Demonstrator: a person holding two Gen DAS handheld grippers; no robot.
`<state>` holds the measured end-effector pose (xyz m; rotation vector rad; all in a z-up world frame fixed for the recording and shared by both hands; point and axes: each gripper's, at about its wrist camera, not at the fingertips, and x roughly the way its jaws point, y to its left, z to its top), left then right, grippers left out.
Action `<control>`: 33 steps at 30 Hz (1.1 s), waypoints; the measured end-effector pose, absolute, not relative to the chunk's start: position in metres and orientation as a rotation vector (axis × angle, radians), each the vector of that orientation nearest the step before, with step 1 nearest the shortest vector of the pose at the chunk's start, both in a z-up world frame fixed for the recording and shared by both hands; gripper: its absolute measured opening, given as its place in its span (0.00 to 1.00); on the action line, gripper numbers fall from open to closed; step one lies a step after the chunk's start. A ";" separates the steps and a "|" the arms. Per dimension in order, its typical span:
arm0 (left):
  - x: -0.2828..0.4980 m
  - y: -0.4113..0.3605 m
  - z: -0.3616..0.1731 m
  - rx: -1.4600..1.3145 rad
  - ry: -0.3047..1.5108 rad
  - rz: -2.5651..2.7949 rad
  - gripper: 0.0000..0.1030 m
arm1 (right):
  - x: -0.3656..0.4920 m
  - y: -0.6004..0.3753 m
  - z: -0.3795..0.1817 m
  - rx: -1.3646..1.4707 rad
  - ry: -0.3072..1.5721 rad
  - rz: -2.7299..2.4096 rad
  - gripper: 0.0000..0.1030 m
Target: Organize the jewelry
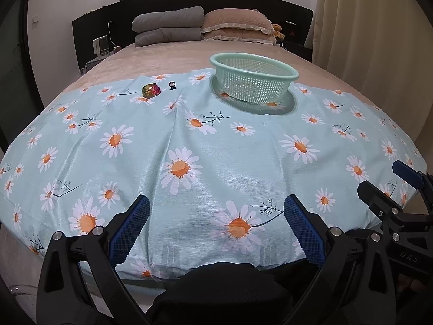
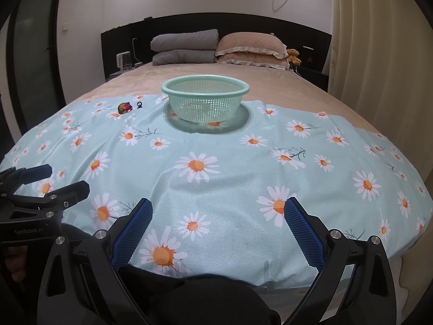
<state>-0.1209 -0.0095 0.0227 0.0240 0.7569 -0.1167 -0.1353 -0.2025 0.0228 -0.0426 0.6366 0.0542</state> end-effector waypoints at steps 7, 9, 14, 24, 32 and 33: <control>-0.121 -0.010 0.022 0.028 0.756 -0.117 0.94 | -0.135 -0.202 0.023 -0.043 0.638 0.053 0.91; -0.121 -0.011 0.022 0.029 0.756 -0.118 0.94 | -0.135 -0.203 0.023 -0.044 0.637 0.052 0.91; -0.121 -0.011 0.022 0.028 0.756 -0.118 0.94 | -0.135 -0.203 0.023 -0.047 0.639 0.049 0.91; -0.121 -0.012 0.022 0.035 0.757 -0.113 0.94 | -0.135 -0.202 0.022 -0.050 0.642 0.050 0.91; -0.121 -0.010 0.021 0.036 0.758 -0.111 0.94 | -0.134 -0.201 0.021 -0.055 0.648 0.050 0.91; -0.120 -0.009 0.021 0.031 0.758 -0.114 0.94 | -0.134 -0.201 0.021 -0.056 0.650 0.050 0.91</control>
